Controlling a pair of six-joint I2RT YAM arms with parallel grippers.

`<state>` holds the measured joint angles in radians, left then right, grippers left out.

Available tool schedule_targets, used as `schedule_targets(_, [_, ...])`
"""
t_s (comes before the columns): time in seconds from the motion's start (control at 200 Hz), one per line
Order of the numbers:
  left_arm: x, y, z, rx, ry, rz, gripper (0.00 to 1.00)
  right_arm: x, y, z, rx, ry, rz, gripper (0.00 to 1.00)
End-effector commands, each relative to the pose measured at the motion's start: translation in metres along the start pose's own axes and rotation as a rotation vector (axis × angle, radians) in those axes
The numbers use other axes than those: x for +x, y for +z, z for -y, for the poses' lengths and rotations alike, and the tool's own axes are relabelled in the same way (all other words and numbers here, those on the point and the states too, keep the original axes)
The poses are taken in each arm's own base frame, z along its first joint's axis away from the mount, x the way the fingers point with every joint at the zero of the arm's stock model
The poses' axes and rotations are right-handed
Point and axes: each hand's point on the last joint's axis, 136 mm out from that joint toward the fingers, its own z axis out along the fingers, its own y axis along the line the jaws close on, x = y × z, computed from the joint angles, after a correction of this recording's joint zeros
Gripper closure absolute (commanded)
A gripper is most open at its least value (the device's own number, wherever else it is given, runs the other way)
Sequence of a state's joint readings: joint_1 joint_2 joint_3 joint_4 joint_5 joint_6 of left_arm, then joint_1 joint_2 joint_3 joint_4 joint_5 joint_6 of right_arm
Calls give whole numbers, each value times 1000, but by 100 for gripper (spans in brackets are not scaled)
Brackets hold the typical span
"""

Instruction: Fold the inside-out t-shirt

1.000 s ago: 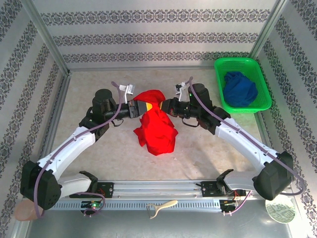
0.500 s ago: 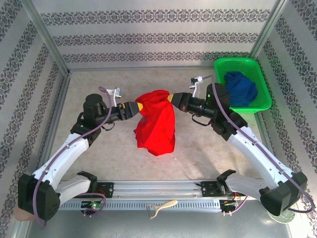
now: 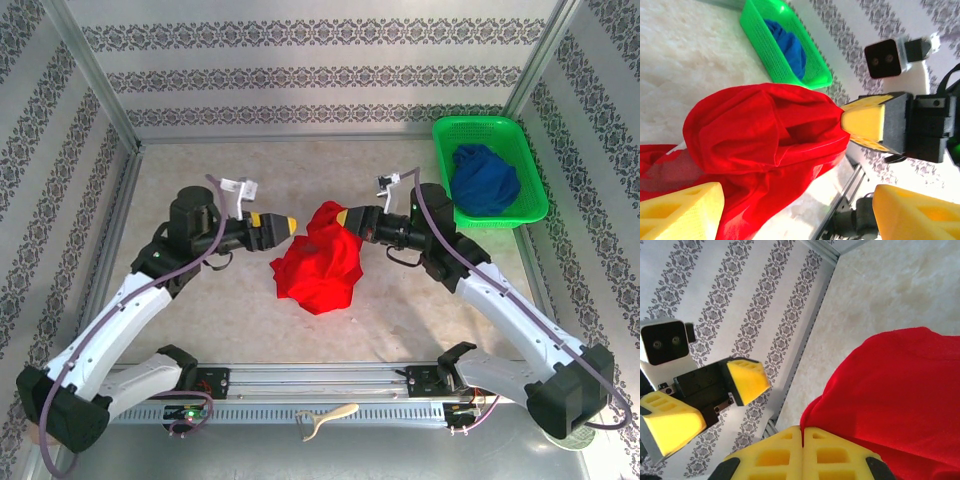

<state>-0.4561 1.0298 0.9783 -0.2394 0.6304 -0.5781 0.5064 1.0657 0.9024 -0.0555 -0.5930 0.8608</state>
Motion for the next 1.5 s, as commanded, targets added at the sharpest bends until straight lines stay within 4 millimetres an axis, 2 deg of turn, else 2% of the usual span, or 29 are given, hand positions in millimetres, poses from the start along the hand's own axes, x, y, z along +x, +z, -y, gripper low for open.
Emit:
schedule_targets(0.0, [12,16,-5,-58,87,-76,21,6,-6,-14,-55,-48,1,100])
schedule_targets(0.105, [17,33,-11,-64,95,-120,21,7,-7,-14,-55,-44,1,100])
schedule_targets(0.315, [16,58,-22,-62,78,-135,21,7,-4,-13,-51,-34,-2,100])
schedule_targets(0.679, [20,93,-26,-46,55,-173,22,11,5,-13,-76,-17,-51,100])
schedule_targets(0.809, [25,104,-34,-49,22,-178,37,11,0,-9,-77,-2,-48,100])
schedule_targets(0.889, [26,107,-40,-58,13,-168,51,9,-6,-7,-84,11,-35,100])
schedule_targets(1.034, [15,105,-43,-82,26,-113,93,12,-18,8,-66,43,-22,100])
schedule_targets(1.069, [11,103,-43,-87,26,-98,100,13,-19,15,-52,59,-19,100])
schedule_targets(1.224, [-18,80,-26,-53,32,1,100,25,-22,56,47,122,-11,100])
schedule_targets(1.344, [-35,60,-6,20,35,64,100,40,-20,104,207,179,-7,100])
schedule_targets(1.359, [-36,57,-3,33,35,70,100,43,-20,110,229,185,-14,92])
schedule_targets(1.389, [-39,53,2,57,35,84,100,47,-21,121,285,190,-22,69])
schedule_targets(1.414, [-42,48,6,75,36,95,100,50,-23,129,330,189,-33,56])
schedule_targets(1.449, [-44,44,9,97,35,103,100,51,-28,135,389,175,-39,46])
schedule_targets(1.499, [-47,39,14,132,30,111,100,46,-38,134,444,147,-23,39])
